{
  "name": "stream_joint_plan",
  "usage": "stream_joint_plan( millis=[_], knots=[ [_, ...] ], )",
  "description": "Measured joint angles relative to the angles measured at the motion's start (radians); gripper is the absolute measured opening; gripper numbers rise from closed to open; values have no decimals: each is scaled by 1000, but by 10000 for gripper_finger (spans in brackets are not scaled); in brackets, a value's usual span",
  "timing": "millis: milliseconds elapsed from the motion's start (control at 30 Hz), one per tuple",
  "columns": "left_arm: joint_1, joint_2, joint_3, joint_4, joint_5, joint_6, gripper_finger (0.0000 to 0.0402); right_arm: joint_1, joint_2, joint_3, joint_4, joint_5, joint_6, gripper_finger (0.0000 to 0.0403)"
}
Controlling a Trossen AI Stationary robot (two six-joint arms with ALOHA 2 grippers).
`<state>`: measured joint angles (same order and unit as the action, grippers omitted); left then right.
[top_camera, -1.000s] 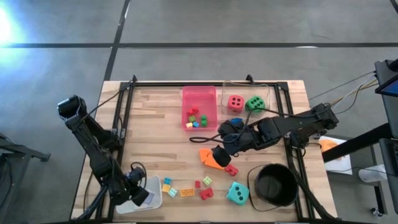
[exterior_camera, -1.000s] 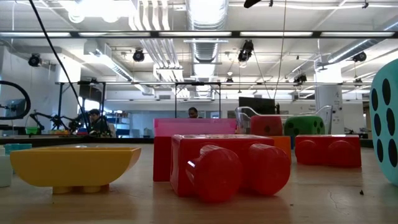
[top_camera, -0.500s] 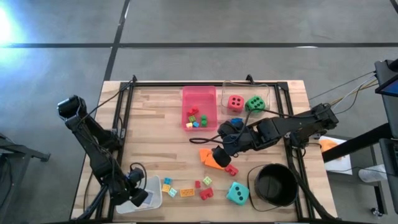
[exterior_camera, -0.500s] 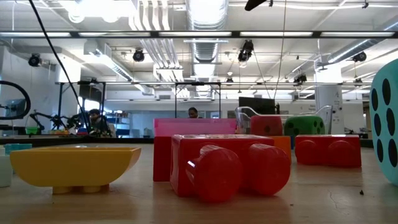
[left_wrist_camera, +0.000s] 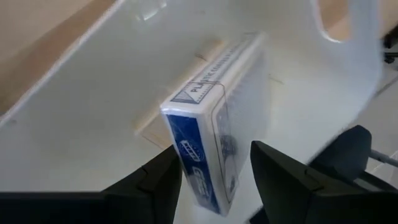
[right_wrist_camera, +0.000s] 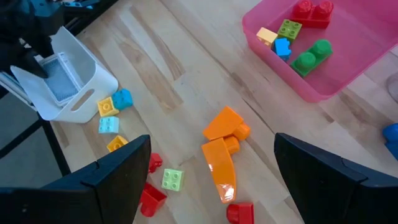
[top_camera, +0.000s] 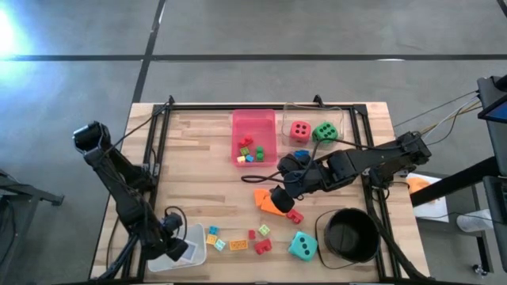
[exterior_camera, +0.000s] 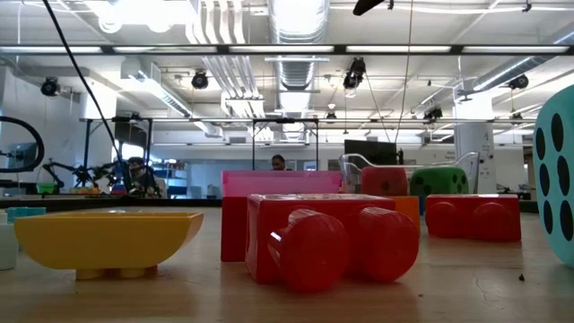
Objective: Pick & Place Toys
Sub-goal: Put the blue deck of cards into the white bin, then put the orange game piece into the red bin
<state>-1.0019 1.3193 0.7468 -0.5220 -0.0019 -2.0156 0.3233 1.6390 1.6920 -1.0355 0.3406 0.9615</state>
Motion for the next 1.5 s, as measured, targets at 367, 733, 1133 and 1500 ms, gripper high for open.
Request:
stream_joint_plan(
  millis=[367,733,1133,1500],
  knots=[
    [1,0,-84,87,22,-28,192,0,0,0,-2,0,-4,329],
    [2,1,-118,90,46,-24,192,0,0,0,-5,0,-4,329],
    [2,-23,-95,91,63,5,191,0,0,0,-4,-1,0,329],
    [26,-100,5,14,53,115,181,0,-2,0,-13,-100,62,329]
  ],
)
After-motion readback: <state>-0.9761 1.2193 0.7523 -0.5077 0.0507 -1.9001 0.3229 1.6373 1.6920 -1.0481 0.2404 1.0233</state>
